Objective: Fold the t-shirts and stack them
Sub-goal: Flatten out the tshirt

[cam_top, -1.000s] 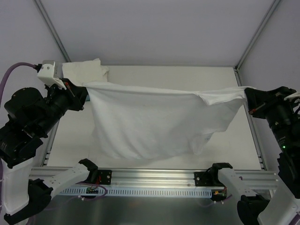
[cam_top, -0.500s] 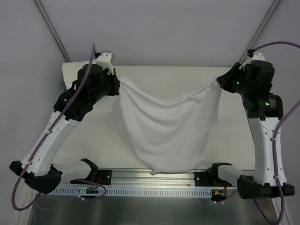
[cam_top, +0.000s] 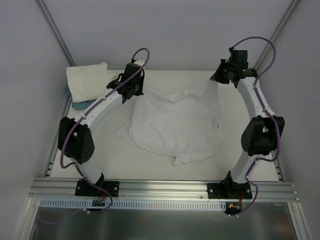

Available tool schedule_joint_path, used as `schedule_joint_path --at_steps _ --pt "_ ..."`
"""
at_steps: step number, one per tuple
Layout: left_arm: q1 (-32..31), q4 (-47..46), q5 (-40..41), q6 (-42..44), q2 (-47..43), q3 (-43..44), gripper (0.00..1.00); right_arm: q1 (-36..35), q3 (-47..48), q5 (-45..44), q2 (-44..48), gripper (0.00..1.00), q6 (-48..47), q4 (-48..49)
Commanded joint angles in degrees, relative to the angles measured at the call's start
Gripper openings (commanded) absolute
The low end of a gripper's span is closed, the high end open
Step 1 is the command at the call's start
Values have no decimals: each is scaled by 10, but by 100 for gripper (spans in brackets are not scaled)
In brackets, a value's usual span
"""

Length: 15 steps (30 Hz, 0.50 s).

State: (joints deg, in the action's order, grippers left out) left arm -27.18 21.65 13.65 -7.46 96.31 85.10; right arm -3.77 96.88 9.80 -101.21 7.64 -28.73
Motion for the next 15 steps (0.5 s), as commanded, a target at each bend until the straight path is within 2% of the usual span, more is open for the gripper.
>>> schedule_joint_path --at_steps 1,5,9,13,15 --pt "24 -75 52 39 31 63 0 4 99 25 -65 0 3 72" --pt "47 -102 93 59 63 80 0 9 183 33 -137 0 16 81" --pt "59 -103 83 65 57 101 0 13 232 45 -158 0 33 83" --pt "58 -93 58 68 18 118 0 17 206 66 -96 0 36 83" --pt "58 -85 35 69 -22 130 0 17 177 77 -31 0 32 87"
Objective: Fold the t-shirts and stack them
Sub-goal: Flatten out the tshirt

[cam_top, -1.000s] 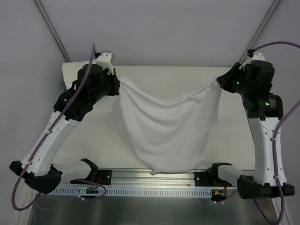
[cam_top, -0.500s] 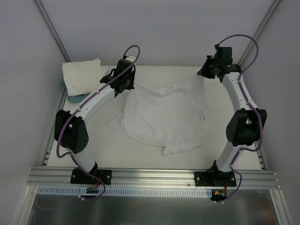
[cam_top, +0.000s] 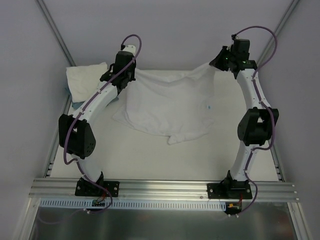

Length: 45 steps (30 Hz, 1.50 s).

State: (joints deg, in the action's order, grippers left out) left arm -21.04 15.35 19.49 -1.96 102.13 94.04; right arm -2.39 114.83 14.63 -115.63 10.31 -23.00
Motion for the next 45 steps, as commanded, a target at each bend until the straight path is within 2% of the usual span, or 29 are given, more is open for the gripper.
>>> schedule_joint_path --at_steps 1,6,10,16,21,25,34,45 --pt "-3 -16 -43 14 -95 47 0 5 -8 29 137 0 4 27" --pt "-5 21 -105 40 -213 69 0 4 -21 20 284 0 -5 9" --pt "-8 73 -123 53 -297 78 0 -9 -21 13 376 0 -9 -13" --pt "-8 162 -135 28 -422 74 0 -17 -42 -7 518 0 -24 -112" --pt "-8 209 -139 -2 -509 51 0 -17 -31 -45 595 0 -41 -198" --pt "-8 238 -138 -15 -539 53 0 -18 3 -62 611 0 -50 -232" --pt "-8 216 -136 -21 -535 31 0 -17 -19 -74 588 0 -55 -197" --pt "-8 141 -130 2 -463 -58 0 -17 -82 -71 458 0 -67 -124"
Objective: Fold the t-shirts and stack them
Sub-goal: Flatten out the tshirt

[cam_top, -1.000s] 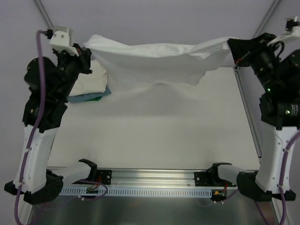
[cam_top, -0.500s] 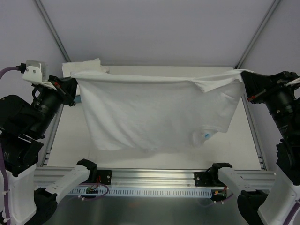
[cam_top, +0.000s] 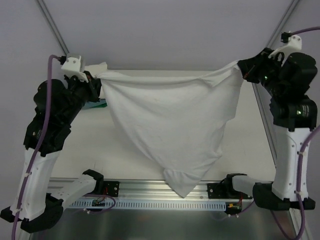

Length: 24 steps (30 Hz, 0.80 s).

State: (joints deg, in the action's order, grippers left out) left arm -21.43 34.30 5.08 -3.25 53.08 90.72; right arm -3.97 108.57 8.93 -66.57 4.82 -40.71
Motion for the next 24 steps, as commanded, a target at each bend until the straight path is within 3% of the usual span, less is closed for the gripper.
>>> schedule_joint_path --at_steps 1,10,24 --pt "-4 -66 14 16 42 -49 0 -3 -39 -12 -56 0 -9 68" --pt "-4 -181 16 -11 189 -162 0 -1 -122 22 -203 0 17 181" --pt "-4 -329 55 -47 523 -90 0 -3 6 91 -523 0 71 280"
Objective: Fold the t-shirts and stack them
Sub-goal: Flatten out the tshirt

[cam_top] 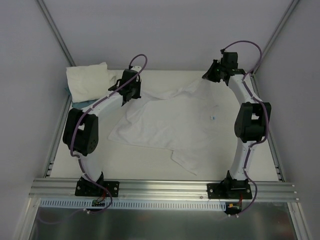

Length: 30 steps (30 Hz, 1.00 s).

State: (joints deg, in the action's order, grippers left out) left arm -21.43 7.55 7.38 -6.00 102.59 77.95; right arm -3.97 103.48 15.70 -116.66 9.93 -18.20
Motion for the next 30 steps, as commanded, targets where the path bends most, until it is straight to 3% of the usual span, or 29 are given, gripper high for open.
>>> schedule_joint_path --at_steps 1,7,18,19,20,21,22,26,30 --pt "-4 -69 40 -19 38 41 0 -3 66 23 -34 0 21 57" --pt "-3 -122 112 11 98 75 0 -1 144 25 -116 0 32 73" --pt "1 -221 249 82 161 102 0 10 204 27 -203 1 59 128" --pt "0 -225 269 85 167 105 7 13 205 30 -205 9 58 130" --pt "0 -229 279 91 170 107 21 16 204 33 -205 24 60 132" --pt "0 -232 288 90 173 111 62 20 199 36 -197 77 57 132" --pt "0 -228 294 86 171 113 98 21 192 34 -187 98 51 131" --pt "1 -236 314 71 125 60 99 26 149 21 -119 99 4 92" --pt "1 -189 298 71 29 6 99 37 49 18 -8 100 -30 78"
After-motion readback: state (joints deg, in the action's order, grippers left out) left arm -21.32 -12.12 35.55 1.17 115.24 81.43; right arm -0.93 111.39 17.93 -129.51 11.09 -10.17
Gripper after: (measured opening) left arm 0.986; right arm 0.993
